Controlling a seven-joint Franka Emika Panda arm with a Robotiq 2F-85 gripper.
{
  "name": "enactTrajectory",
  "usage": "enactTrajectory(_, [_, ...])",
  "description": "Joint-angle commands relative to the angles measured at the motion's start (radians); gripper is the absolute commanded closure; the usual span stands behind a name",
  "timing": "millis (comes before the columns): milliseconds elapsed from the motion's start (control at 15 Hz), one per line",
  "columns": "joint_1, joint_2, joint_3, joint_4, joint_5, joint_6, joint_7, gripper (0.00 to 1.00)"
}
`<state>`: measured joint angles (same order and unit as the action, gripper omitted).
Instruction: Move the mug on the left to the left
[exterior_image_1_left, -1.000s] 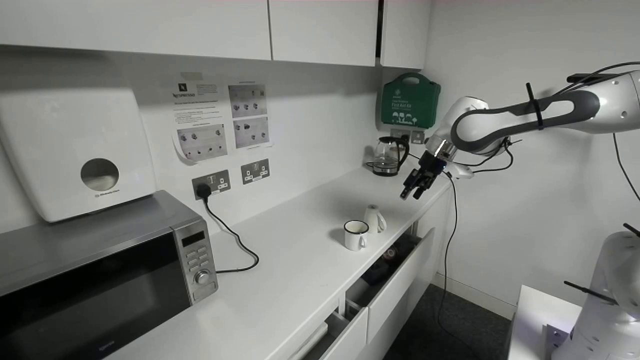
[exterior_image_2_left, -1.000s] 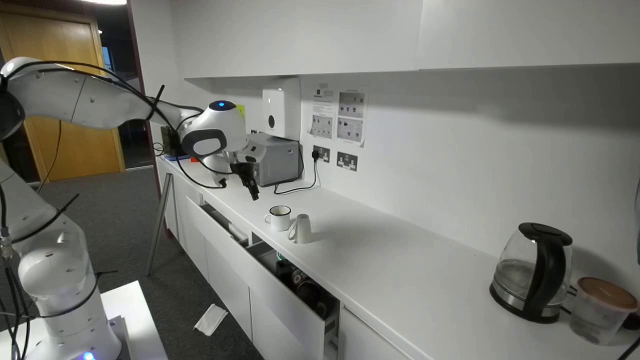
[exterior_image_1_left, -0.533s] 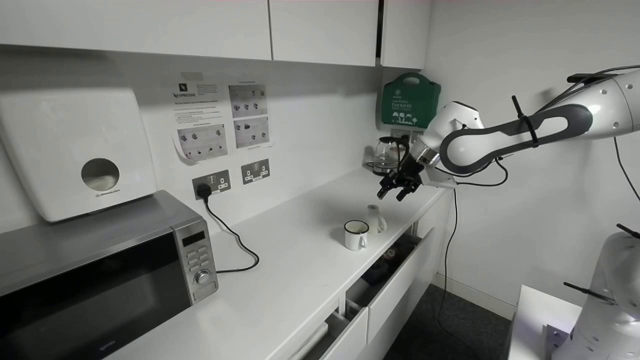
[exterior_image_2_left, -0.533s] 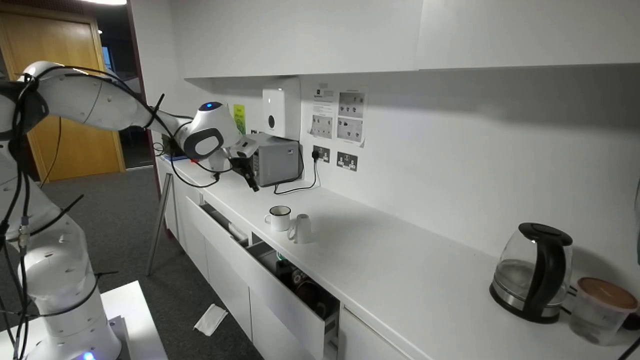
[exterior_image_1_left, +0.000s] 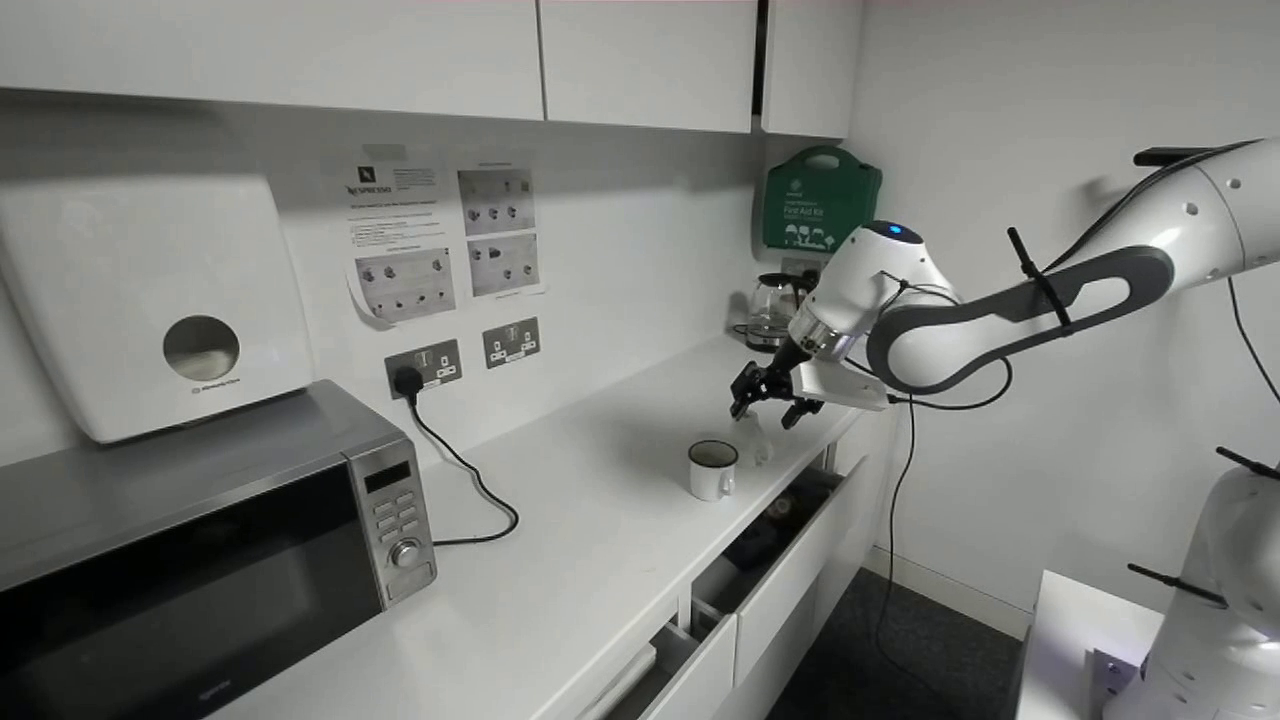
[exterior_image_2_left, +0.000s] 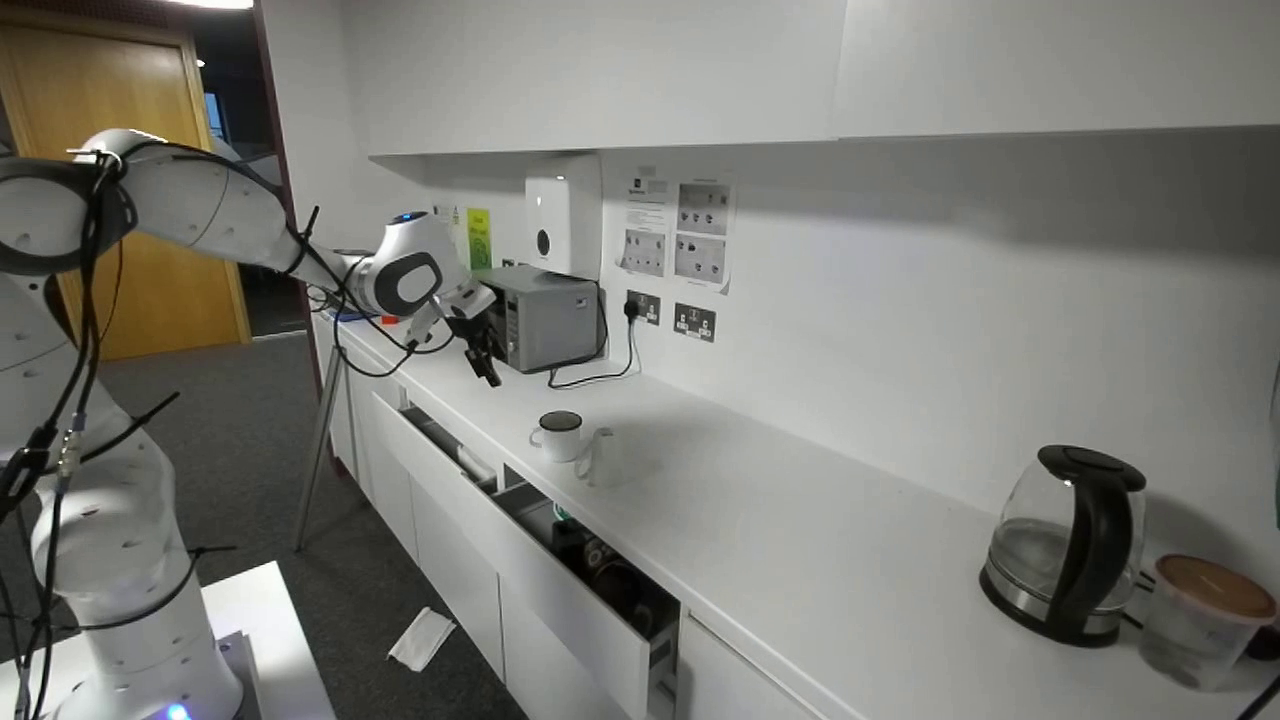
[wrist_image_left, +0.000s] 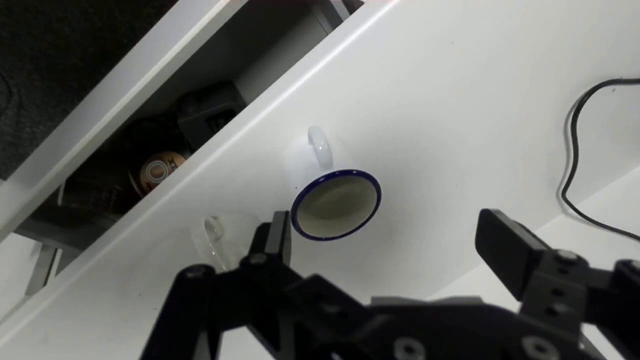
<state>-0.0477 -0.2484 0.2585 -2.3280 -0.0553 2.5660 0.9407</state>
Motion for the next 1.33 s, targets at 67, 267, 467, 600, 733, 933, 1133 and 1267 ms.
enactTrajectory(67, [0.006,0.048,0.041,0.066,-0.084,-0.058,0.277,0.00])
enactTrajectory(267, [0.002,0.058,0.049,0.079,-0.159,-0.054,0.449,0.00])
enactTrajectory(467, [0.038,0.046,0.014,0.048,-0.148,-0.034,0.432,0.00])
enactTrajectory(600, [0.039,0.049,0.014,0.052,-0.151,-0.038,0.446,0.00])
enactTrajectory(733, [0.039,0.050,0.013,0.052,-0.151,-0.038,0.447,0.00])
enactTrajectory(933, [0.018,0.056,0.024,0.057,-0.204,-0.043,0.508,0.00])
enactTrajectory(1133, [0.012,0.091,0.014,0.077,-0.248,-0.024,0.549,0.00])
enactTrajectory(1267, [0.010,0.112,0.005,0.093,-0.297,-0.024,0.580,0.00])
